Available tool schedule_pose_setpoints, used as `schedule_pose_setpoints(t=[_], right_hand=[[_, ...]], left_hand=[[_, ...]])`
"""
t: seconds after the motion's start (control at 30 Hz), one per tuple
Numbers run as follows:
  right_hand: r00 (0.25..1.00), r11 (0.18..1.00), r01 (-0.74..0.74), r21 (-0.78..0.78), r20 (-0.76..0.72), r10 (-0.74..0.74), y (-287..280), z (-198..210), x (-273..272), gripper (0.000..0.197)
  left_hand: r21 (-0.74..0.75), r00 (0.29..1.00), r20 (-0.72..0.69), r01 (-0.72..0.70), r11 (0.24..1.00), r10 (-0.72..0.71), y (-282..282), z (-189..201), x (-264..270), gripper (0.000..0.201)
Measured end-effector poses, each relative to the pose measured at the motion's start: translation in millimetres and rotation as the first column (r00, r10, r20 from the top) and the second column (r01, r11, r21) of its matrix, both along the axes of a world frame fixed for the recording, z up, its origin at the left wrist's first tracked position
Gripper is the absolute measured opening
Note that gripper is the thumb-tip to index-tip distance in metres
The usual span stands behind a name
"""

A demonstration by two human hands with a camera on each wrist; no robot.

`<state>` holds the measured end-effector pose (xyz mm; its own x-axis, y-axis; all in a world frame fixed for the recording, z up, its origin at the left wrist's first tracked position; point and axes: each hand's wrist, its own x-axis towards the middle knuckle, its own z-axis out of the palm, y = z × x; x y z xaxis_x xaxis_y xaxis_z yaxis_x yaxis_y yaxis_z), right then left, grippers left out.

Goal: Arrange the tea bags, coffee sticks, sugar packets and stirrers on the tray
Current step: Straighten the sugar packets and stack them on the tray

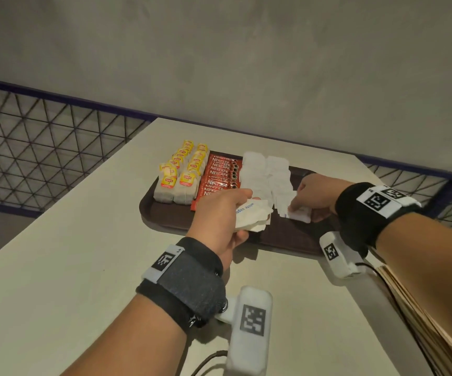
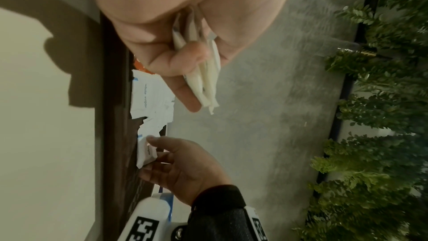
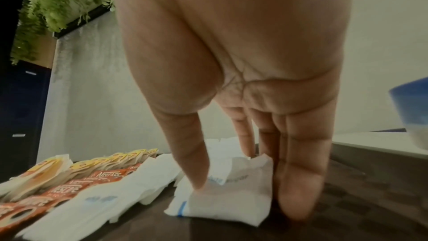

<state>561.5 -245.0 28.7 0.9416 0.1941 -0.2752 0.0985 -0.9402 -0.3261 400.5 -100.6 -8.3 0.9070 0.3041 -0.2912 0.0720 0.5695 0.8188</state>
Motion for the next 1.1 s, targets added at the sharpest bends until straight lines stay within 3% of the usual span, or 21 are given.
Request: schedule_pose_setpoints(t=[0.17,0.53,0.9,1.1], right_hand=[[0.999,0.994,-0.041,-0.103,-0.014,0.040,10.8,2.9,0.2,0.045],[1.000,0.999,-0.016,-0.042,-0.015,0.016,18.5,0.7,3.0,0.027],[0.998,0.995,-0.065,-0.069,-0.003,0.065,12.7,2.8,8.4,0.041],[0.994,0.993,-0.104,-0.057,0.012,0.105,7.4,1.6,13.6,0.034]], left_hand=[[0.006,1.000,0.007,-0.001,1.000,0.001,-1.7,0.4,-0.2,0.016],[0.020,1.000,0.009,-0.002,1.000,0.002,-0.3,-0.5,0.9,0.015],[0.037,1.000,0.009,-0.024,0.999,0.024,-1.3,-0.8,2.8,0.016],[0.039,0.999,0.002,-0.033,0.999,0.033,-2.6,-2.2,4.3,0.018]])
